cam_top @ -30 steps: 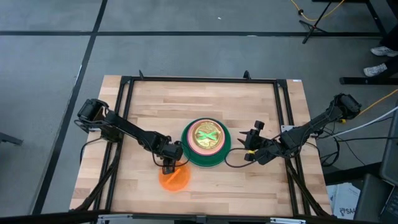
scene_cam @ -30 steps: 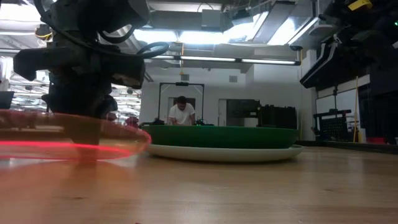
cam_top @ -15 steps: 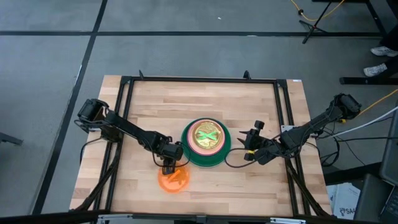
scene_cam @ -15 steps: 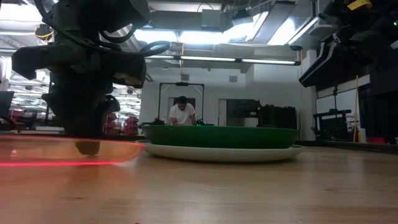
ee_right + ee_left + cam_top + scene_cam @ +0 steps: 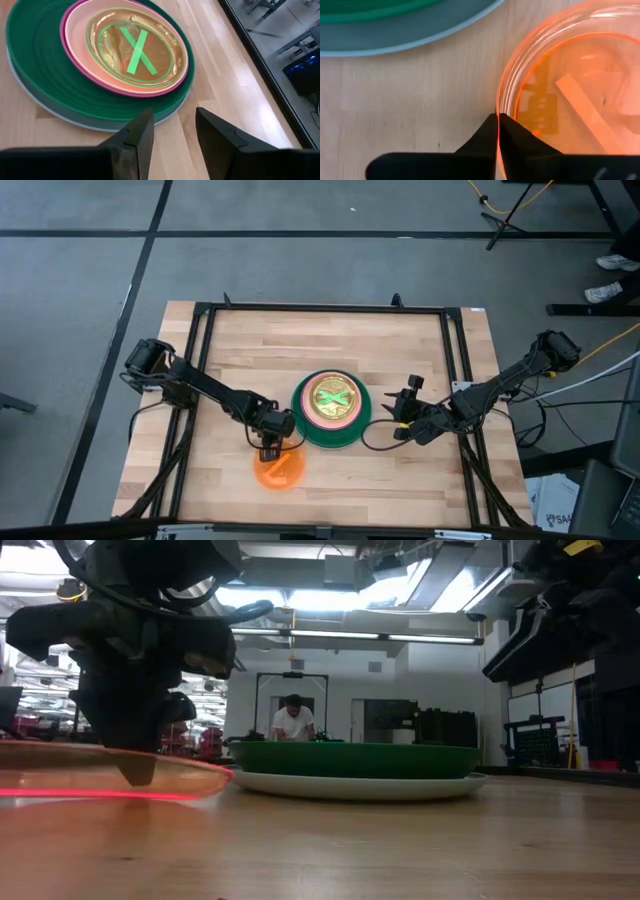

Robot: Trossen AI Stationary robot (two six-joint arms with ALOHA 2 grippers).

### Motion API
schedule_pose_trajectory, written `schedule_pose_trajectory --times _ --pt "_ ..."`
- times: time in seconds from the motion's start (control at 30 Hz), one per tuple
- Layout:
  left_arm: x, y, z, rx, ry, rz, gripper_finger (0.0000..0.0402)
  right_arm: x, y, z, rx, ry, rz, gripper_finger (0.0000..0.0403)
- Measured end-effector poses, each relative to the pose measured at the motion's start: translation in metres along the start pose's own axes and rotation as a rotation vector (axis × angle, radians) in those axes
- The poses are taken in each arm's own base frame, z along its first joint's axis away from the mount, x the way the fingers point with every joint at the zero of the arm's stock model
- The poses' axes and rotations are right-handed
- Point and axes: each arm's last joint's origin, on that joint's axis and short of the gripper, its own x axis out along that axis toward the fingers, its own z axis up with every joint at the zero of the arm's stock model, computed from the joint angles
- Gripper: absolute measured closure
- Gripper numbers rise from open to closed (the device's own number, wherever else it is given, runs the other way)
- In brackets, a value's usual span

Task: Stack plastic plates
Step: Stack the light orange plate on top of the light green plate

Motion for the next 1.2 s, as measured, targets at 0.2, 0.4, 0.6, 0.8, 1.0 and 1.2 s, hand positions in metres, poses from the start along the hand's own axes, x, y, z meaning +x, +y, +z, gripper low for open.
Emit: schedule_pose_trajectory --times 0.2,0.4,0.6,0.8,1.0,1.2 --pt "-0.002 0.005 0.002 -0.015 0.010 -0.021 0.0399 0.000 0.000 0.000 -0.002 -0.001 -0.005 0.0265" --pt "-0.013 0.006 0.001 0.005 -0.005 -0.005 0.0401 0.000 0.000 0.000 0.006 0.001 0.005 0.0265" --pt "-0.038 0.012 0.004 -0.017 -0.070 -0.017 0.0401 0.000 0.000 0.000 -0.003 -0.004 -0.010 0.0265" --pt "-0.063 0.013 0.004 -0.007 -0.145 -0.067 0.0401 0.000 0.000 0.000 -0.002 -0.004 -0.009 0.0265" --pt "-0.086 0.017 0.006 -0.014 -0.275 -0.022 0.0401 0.000 0.000 0.000 -0.002 -0.001 -0.002 0.0265" --pt "-0.101 0.020 0.020 0.003 -0.480 0.030 0.0401 0.000 0.000 0.000 -0.025 -0.002 -0.005 0.0265"
